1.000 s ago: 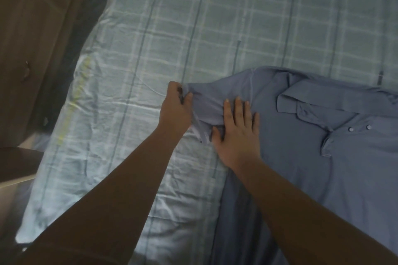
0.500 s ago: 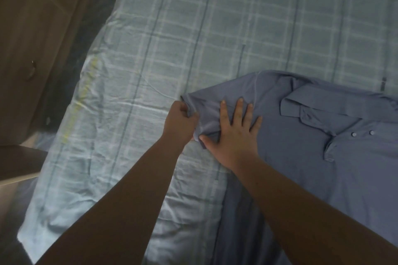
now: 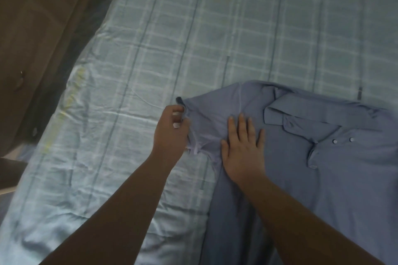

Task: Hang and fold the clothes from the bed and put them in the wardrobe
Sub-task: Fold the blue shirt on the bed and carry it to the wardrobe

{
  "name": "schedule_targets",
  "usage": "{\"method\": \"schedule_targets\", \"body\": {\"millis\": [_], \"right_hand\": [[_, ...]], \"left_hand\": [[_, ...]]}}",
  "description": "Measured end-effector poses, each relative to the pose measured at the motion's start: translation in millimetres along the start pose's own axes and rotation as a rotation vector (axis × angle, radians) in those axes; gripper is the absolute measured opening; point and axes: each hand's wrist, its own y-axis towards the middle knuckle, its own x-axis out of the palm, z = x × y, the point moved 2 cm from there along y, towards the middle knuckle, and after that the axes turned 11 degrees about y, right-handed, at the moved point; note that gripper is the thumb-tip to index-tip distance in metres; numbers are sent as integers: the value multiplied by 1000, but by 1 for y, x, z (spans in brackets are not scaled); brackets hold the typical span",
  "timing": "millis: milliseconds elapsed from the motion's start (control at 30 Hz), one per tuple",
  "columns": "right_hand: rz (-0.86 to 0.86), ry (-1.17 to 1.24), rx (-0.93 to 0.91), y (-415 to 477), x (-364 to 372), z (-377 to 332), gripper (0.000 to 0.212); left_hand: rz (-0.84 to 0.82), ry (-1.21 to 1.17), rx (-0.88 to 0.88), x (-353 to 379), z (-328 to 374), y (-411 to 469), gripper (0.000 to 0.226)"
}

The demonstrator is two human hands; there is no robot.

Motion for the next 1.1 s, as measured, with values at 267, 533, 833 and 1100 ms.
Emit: {"method": "schedule_targets", "body": {"millis": [267,533,833,1100], "right_hand": [[151,219,6,-24,-49,34,65],[102,198,55,-54,-79,111,78],[-20,160,-237,-11,-61,108,74],[-56,33,-263,5,-52,107,61]], "left_hand": [[-62,164,148,60,67,-40,20],[-320,241,19,173,99,-104,44],[-118,807,457,127,34,-114,60],[-73,791,759,116,-9,-98,39]]}}
